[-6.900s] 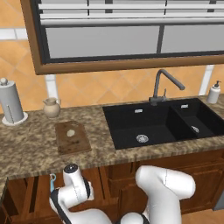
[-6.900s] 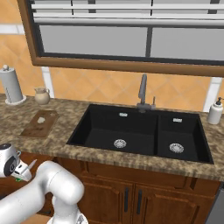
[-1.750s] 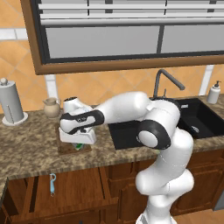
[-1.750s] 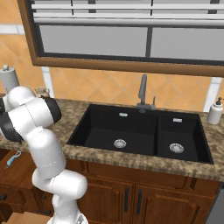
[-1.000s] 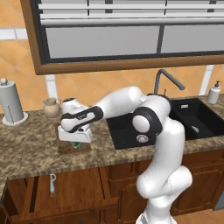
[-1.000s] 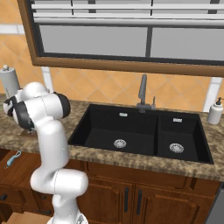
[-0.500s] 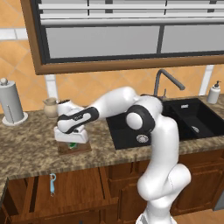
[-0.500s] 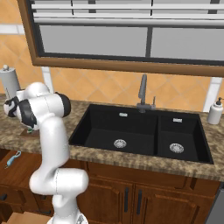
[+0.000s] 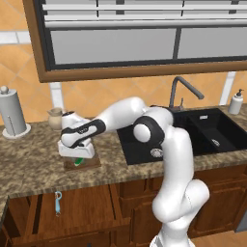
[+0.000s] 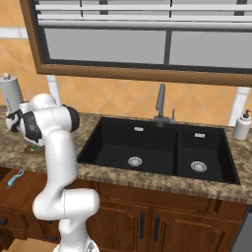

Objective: Place the appropriate cutting tool for cutting the garlic skin on the cutting board.

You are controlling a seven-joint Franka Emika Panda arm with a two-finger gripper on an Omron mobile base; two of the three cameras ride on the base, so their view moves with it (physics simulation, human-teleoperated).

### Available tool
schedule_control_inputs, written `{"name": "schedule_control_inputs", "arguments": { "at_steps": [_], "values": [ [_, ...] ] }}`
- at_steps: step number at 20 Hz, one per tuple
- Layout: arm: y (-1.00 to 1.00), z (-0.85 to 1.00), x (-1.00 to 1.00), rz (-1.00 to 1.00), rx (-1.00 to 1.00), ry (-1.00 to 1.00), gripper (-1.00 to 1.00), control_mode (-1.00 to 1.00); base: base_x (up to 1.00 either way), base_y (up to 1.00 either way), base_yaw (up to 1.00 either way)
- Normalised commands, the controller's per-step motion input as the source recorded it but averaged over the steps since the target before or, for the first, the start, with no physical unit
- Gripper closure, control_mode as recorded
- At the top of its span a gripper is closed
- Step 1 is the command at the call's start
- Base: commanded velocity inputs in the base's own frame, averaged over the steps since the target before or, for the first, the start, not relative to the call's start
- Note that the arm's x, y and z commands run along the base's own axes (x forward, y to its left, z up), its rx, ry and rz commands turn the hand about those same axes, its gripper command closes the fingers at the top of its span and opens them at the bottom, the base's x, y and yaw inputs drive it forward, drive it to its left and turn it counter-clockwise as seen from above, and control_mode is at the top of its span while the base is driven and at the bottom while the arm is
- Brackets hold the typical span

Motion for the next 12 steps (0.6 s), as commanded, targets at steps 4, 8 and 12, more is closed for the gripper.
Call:
{"name": "schedule_control_inputs", "arguments": {
  "at_steps": [4,8,12],
  "values": [
    [0.00,0.12,-0.01,0.00,0.00,0.00,-1.00,-1.00,0.00,0.00,0.00],
    [-0.04,0.61,-0.31,0.00,0.01,0.00,-1.00,-1.00,0.00,0.00,0.00],
    [-0.37,0.62,-0.85,0.05,0.01,-0.07,-1.00,-1.00,0.00,0.00,0.00]
  ]
}}
